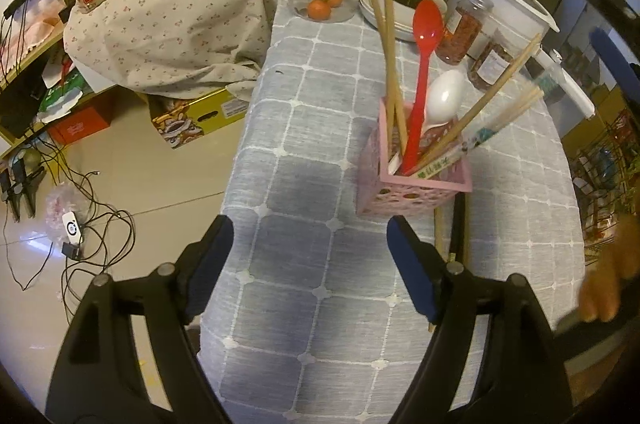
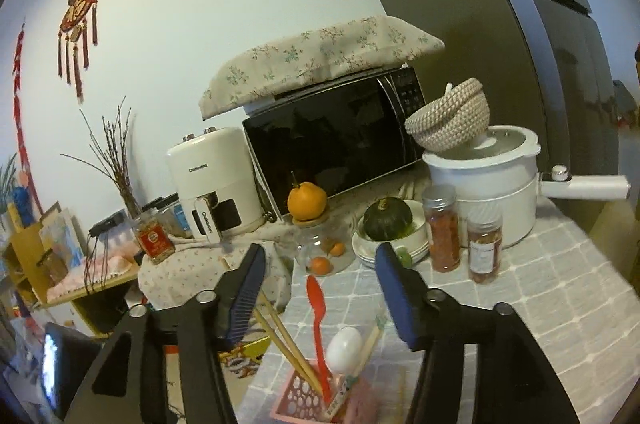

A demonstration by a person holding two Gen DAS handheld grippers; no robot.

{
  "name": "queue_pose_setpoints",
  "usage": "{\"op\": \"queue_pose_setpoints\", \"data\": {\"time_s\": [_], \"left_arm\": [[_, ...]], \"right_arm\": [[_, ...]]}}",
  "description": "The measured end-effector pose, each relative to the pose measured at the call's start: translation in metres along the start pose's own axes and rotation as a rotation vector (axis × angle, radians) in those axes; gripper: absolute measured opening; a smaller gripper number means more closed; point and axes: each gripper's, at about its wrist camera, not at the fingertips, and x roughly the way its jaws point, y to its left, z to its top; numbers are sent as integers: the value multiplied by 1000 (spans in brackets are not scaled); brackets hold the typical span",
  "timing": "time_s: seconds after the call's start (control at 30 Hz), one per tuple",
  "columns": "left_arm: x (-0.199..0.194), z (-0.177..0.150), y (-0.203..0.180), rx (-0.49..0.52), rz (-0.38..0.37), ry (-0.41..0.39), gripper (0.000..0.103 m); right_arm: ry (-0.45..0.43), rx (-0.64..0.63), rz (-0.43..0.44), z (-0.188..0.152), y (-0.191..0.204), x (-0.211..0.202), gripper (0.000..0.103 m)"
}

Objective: Organize utensils
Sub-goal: 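Move the right tool to a wooden chopstick on the table and grasp it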

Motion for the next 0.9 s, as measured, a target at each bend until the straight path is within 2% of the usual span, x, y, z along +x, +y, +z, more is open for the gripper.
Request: {"op": "queue_pose_setpoints", "data": {"time_s": [0.2, 0.43, 0.57, 0.73, 0.9], "left_arm": [[-4, -2, -8, 14, -10, -25, 84], [-2, -10, -19, 46, -23, -27, 86], [4, -15, -27, 71, -35, -12, 87], [18, -21, -35, 87, -80, 24, 87], [34, -26, -44, 129, -100, 57, 87]], "right_arm": [[39, -29, -48, 16, -21, -23, 70], [147, -100, -112, 18, -43, -39, 78], [205, -125, -140, 8, -54, -42, 83], [290, -106, -159, -18, -76, -38, 84], [462, -69, -189, -43, -96, -18, 84]]}}
